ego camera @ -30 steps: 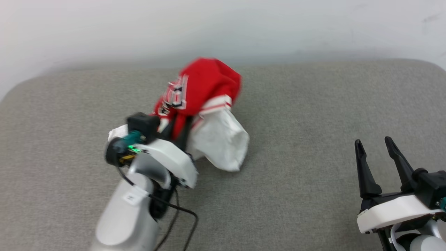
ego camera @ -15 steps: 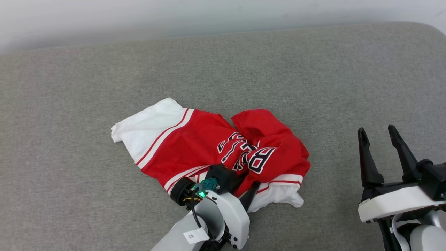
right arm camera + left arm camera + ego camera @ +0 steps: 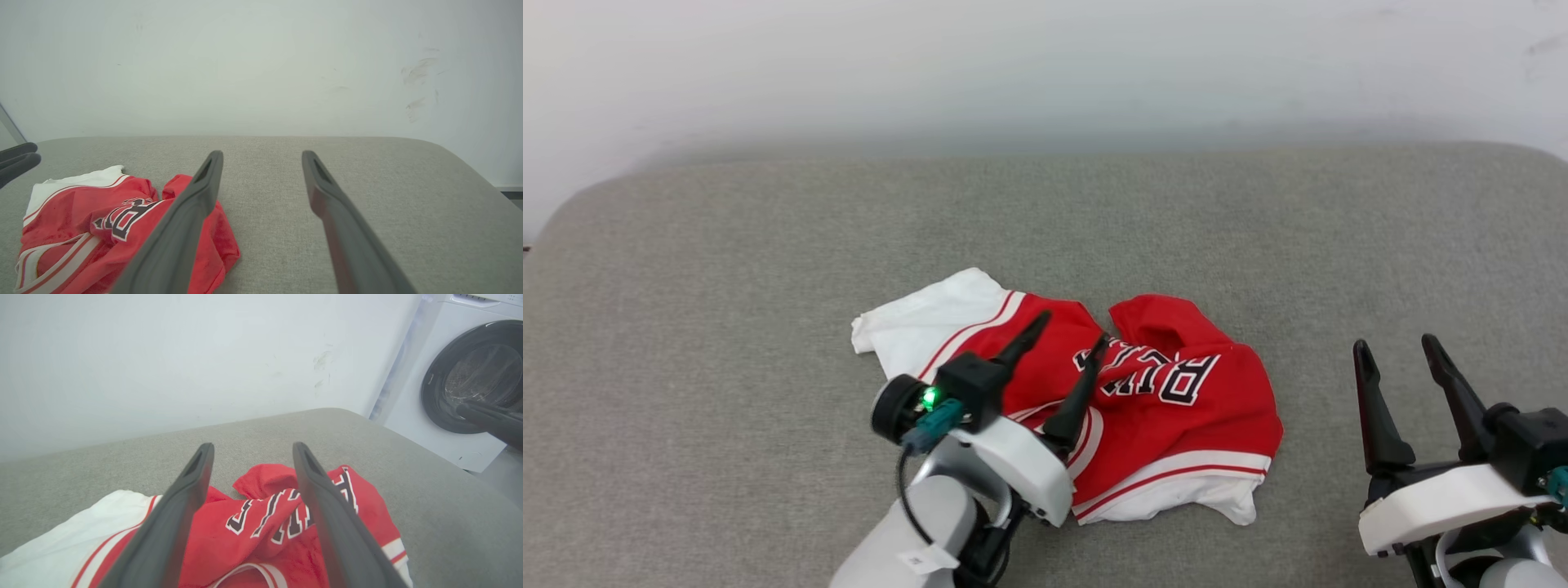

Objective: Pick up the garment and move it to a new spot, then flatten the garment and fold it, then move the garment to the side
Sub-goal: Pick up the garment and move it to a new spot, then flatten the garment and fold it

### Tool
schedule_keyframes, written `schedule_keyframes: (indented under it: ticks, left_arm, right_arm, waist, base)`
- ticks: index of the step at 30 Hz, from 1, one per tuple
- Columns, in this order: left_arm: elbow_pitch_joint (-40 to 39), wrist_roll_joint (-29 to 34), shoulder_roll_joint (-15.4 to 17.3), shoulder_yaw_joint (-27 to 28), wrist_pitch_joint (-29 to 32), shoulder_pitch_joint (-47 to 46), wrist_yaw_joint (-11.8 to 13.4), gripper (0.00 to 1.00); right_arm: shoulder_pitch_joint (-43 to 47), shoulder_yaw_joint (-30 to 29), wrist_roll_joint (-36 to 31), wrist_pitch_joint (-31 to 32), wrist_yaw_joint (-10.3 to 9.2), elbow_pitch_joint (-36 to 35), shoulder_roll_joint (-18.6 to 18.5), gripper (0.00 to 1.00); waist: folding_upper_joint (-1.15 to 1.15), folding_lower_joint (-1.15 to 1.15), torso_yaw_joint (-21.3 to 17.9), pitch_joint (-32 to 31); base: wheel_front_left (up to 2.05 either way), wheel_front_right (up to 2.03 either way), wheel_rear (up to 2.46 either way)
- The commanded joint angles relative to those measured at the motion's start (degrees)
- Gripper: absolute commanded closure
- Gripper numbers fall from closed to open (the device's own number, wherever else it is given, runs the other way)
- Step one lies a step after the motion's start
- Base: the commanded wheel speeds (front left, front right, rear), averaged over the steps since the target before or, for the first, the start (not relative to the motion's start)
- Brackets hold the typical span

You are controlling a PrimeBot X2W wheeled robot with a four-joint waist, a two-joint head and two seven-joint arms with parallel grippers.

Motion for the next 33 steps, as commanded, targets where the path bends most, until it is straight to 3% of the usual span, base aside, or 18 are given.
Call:
schedule_keyframes:
  ticks: [1, 15, 22, 33]
  left_arm:
    - [-0.9, -0.4, 0.7, 1.6, -0.5, 1.6, 0.9, 0.00]
    - [-9.2, 2.6, 6.6, 15.2, -1.0, 13.8, 7.4, 0.00]
    - [-9.7, 2.6, 8.5, 18.0, -1.0, 17.8, 7.8, 0.00]
    - [-10.3, 3.0, 8.7, 18.3, -1.0, 19.1, 7.5, 0.00]
  right_arm:
    - [1.0, 0.1, -0.3, 0.4, -0.03, -0.3, 0.1, 0.00]
    - [5.9, 0.1, 1.1, 2.5, -0.04, -0.6, 0.1, 0.00]
    - [7.3, 0.5, 1.3, 2.8, -0.03, -1.1, 0.1, 0.00]
    - [8.2, -0.1, 1.3, 4.0, -0.03, -1.3, 0.1, 0.00]
  waist:
    - [0.00, 0.00, 1.3, -1.6]
    - [0.00, 0.00, 2.7, -6.5]
    - [0.00, 0.00, 2.4, -7.1]
    - [0.00, 0.00, 2.6, -7.3]
  base:
    - [0.00, 0.00, 0.00]
    - [0.00, 0.00, 0.00]
    - [0.00, 0.00, 0.00]
    - [0.00, 0.00, 0.00]
